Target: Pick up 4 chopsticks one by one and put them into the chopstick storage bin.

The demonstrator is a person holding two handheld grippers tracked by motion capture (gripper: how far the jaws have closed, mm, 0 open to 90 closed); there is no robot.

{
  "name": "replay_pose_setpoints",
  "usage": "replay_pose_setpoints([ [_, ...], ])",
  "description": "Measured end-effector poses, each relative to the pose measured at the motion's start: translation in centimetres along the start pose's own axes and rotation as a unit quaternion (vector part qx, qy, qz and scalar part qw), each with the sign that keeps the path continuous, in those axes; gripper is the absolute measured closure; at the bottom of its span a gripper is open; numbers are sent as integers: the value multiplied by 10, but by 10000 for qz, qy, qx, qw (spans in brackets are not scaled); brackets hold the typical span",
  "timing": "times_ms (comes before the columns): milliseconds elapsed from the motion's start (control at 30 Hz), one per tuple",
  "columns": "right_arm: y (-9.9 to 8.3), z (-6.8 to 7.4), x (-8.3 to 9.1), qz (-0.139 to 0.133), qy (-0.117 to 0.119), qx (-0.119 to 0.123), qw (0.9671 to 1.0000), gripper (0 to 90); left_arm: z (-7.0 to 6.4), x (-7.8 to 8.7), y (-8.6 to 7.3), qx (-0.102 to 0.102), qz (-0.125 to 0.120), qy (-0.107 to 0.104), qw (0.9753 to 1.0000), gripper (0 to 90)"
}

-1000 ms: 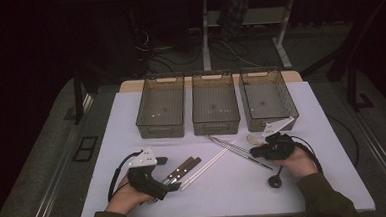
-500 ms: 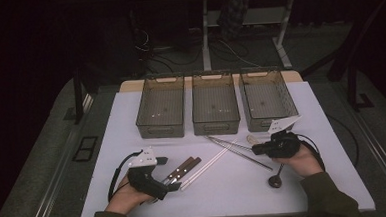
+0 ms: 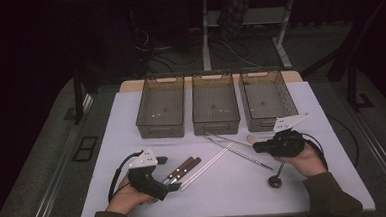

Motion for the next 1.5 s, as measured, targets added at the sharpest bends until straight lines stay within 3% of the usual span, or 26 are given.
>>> replay_pose_setpoints([
  [500,14,8,10,-444,107,-56,9989,847,2,-1,-3,-101,49,57,9999,0],
  [767,25,10,13,-646,-19,-114,9978,847,3,-1,-4,-111,66,48,9999,0],
  [1100,37,9,9,-713,-106,-205,9972,847,4,-1,-4,-74,6,63,10000,0],
  [1500,66,10,-6,-758,-201,-225,9967,847,3,0,-3,-66,-43,72,9999,0],
])
Point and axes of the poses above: each handheld gripper's, and its own axes: x roughly backward along the jaws, y roughly out of its top, z roughly to its left, the point moved 1 cm from there along -x, roughly forward along the jaws, and after that the axes turned 2 degrees about -y, right-handed, at the moved point
